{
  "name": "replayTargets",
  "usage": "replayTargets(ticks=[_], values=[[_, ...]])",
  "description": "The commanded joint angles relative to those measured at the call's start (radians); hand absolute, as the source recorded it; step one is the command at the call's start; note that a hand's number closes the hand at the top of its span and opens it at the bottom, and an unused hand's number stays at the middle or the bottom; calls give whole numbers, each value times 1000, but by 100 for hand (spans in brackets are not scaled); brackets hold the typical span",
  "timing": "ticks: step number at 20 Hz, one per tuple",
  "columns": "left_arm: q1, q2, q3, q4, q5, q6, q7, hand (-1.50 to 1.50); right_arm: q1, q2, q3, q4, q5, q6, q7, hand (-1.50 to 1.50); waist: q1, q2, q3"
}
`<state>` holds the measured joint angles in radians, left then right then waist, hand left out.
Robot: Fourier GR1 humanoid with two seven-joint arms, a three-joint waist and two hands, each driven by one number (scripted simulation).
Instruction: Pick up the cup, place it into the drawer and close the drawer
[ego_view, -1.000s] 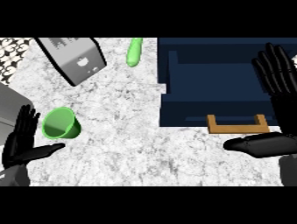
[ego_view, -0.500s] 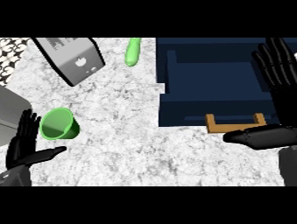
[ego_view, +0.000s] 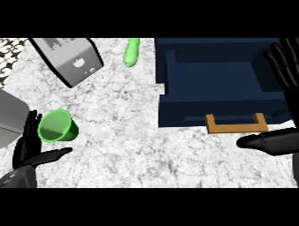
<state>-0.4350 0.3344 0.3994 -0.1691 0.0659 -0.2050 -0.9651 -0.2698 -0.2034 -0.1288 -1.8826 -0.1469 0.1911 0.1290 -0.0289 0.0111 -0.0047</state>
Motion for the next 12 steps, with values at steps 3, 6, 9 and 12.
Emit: replayTargets(ticks=[3,6,9,12], values=[[-17,-38,-8,10,-14,-14,-89,-150,-15,16,15,6,22,-21,11,-150,-1,1,-1],[-22,-27,-8,16,-14,-54,-78,-150,-33,27,35,17,53,-37,4,-150,0,3,-1],[-25,-34,-5,16,-4,-145,-70,-150,-57,-5,11,27,28,-13,22,-150,-3,6,-2],[-63,-80,-18,-2,-8,-181,-59,150,-36,6,7,21,8,-11,22,-150,-6,4,-1]])
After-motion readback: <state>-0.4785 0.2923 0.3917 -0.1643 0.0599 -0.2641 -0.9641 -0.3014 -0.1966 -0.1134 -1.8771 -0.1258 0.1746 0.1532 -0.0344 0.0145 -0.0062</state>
